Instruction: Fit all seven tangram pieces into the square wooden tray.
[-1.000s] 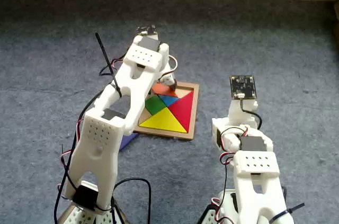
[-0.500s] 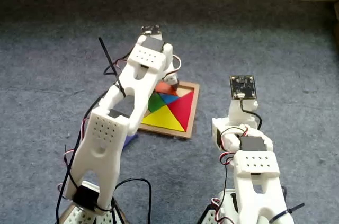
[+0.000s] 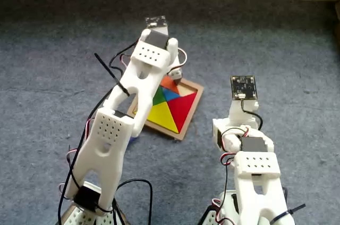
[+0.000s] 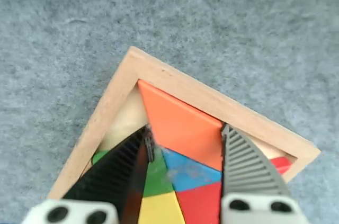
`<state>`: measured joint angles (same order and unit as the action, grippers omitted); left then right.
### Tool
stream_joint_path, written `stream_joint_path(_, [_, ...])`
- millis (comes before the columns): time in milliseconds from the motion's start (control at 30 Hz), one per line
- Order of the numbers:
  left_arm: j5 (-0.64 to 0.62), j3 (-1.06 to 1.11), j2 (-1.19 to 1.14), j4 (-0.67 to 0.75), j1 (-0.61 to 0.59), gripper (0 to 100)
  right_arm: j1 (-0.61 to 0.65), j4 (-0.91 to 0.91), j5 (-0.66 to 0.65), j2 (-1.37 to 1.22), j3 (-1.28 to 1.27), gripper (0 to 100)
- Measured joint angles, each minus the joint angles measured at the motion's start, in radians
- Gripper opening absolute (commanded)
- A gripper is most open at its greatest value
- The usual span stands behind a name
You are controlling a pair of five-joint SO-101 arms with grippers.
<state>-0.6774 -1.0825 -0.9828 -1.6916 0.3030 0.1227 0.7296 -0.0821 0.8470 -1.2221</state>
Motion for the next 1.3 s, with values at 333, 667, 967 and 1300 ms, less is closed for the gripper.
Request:
stream_joint_path(333, [0.008, -0.081, -0.005, -0.055, 0.011, 1, 0.0, 0.0, 0.0, 0.0, 0.0, 16.6])
stream_joint_path(667, [0.009, -0.077, -0.005, -0.057, 0.011, 1, 0.0, 0.0, 0.0, 0.0, 0.0, 16.6])
stream_joint_path(967, [0.009, -0.064, -0.005, -0.06, 0.011, 1, 0.0, 0.0, 0.0, 0.0, 0.0, 16.6])
stream_joint_path(1300, [0.009, -0.066, -0.157, -0.063, 0.028, 1, 0.0, 0.0, 0.0, 0.0, 0.0, 16.6])
